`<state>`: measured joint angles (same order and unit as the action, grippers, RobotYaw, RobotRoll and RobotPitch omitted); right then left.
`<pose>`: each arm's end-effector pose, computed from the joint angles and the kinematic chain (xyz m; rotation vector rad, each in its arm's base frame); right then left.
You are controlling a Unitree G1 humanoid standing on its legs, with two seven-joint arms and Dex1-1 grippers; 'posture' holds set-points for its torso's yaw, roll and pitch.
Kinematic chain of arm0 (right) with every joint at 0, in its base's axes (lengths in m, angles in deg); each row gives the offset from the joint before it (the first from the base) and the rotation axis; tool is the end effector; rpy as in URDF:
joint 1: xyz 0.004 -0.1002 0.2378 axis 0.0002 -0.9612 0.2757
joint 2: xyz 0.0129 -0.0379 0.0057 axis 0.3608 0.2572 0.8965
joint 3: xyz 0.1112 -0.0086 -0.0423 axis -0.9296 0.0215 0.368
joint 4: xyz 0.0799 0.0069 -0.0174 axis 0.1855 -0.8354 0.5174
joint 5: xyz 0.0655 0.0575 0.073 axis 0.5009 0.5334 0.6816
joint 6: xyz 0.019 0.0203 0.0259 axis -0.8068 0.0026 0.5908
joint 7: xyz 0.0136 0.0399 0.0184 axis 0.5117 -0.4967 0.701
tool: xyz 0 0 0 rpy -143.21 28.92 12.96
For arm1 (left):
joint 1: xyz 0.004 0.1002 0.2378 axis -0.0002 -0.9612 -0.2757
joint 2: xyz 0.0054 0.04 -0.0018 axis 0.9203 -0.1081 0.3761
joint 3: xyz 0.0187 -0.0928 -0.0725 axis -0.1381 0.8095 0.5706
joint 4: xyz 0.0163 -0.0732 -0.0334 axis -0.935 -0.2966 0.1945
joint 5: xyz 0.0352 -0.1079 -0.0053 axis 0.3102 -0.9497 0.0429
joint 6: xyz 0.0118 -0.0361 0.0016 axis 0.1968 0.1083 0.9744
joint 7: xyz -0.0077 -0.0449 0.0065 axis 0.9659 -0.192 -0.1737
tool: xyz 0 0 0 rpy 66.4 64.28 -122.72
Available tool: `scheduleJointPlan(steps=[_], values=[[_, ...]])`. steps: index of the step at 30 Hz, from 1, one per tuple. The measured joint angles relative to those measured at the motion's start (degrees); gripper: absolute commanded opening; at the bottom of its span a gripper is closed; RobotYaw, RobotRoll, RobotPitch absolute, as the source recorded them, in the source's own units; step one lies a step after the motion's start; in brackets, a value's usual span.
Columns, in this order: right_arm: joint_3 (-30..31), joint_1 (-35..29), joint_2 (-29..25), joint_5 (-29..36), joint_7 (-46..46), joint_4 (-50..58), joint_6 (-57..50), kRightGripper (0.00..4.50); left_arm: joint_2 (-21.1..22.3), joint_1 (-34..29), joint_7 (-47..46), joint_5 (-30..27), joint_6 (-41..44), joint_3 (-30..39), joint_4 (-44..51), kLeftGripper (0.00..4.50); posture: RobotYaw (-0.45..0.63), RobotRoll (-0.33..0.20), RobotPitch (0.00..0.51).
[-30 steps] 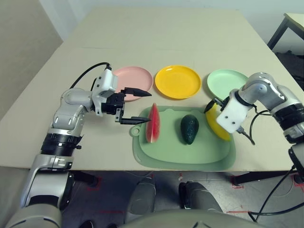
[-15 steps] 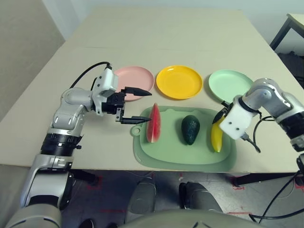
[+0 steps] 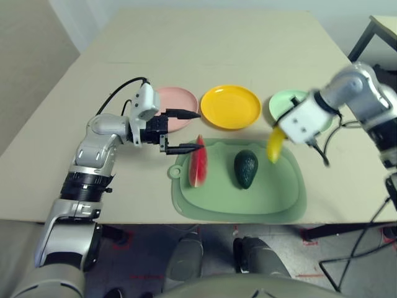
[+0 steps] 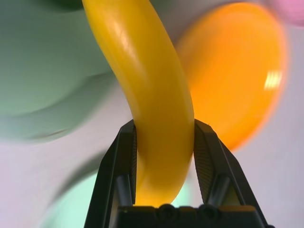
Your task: Place the fruits into color-matched plates.
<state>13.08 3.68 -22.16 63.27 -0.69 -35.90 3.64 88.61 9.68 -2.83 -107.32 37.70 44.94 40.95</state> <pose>0.3799 -0.1561 0.2706 -1.6169 0.1085 1.4233 0.3150 0.2381 0.1681 0.3819 0.0091 -1.2646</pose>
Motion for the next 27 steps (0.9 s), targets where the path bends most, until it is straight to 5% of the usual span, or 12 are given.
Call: scheduleJointPlan(steps=[8,21,27], values=[[1.4,6.1,13.8,-10.1,22.5,-22.0,-1.9,1.69,-1.0,1.6,-9.4,3.6,4.4,-0.6,2.2,4.5,0.24,0.0,0.125],[2.0,5.8,16.4,-17.3,33.6,-29.5,-7.6,1.69,0.5,-1.5,-12.5,3.0,8.4,0.4,8.1,4.5,0.26,0.0,0.123],[2.0,5.0,15.6,-18.2,33.7,-29.5,-7.5,3.69,0.5,-2.4,-13.2,2.2,9.6,0.7,10.5,4.5,0.25,0.0,0.121]])
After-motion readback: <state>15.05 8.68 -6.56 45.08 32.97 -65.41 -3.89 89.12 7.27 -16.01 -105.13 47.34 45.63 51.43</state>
